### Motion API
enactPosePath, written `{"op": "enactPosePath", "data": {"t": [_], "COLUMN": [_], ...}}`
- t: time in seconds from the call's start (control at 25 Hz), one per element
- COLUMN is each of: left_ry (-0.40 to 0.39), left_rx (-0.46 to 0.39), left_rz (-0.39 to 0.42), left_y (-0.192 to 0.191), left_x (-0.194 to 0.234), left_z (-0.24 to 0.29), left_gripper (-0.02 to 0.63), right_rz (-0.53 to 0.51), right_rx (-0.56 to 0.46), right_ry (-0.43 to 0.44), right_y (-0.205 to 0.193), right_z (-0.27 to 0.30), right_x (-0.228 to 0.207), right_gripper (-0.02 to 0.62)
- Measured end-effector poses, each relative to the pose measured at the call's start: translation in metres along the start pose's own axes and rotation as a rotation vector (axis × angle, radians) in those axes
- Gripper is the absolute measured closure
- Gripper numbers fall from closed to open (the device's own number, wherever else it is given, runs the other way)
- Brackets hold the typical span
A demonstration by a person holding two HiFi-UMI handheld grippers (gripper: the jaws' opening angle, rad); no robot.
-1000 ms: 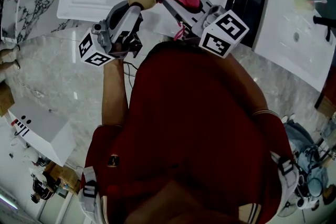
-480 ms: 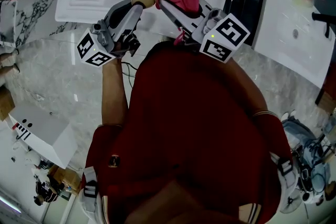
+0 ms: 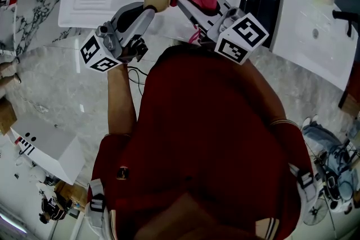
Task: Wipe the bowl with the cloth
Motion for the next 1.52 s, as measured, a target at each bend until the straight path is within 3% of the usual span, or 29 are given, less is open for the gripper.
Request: {"op": "enactPosePath", "data": {"t": [0.28, 0.64, 1.24, 1.52], "left_ry": [0.035, 0.097, 0.203, 0.209], "left_rx": [0.048, 0.233, 0.727, 0.926], "left_rz": [0.014, 0.094, 0.317, 0.429], "left_y": [0.004, -0.002, -0.065, -0.097], "left_x": [0.022, 0.053, 0.116, 0.147], "left_z": [0.0, 0.02, 0.046, 0.056], "left_gripper": [0.583, 0.583, 0.583, 0.583], "right_rz": [-0.074, -0.126, -0.21, -0.215], "right_rx": [0.068, 0.088, 0.153, 0.195], "right_ry": [-0.09, -0.197, -0.351, -0.404], "right_y": [-0.007, -0.008, -0.009, -0.013], "right_z": [0.01, 0.006, 0.017, 0.021], "right_x": [-0.003, -0.018, -0.042, -0.055], "right_gripper": [0.568, 0.568, 0.568, 0.568]}}
Point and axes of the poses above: the fingertips, and each gripper's own axes: z forward along the fingers, x to its left, y out of its top, the point moved 4 cm from there along -z, backward along the fingers, and after that the axes turned 14 degrees about x, right-handed, at the moved point
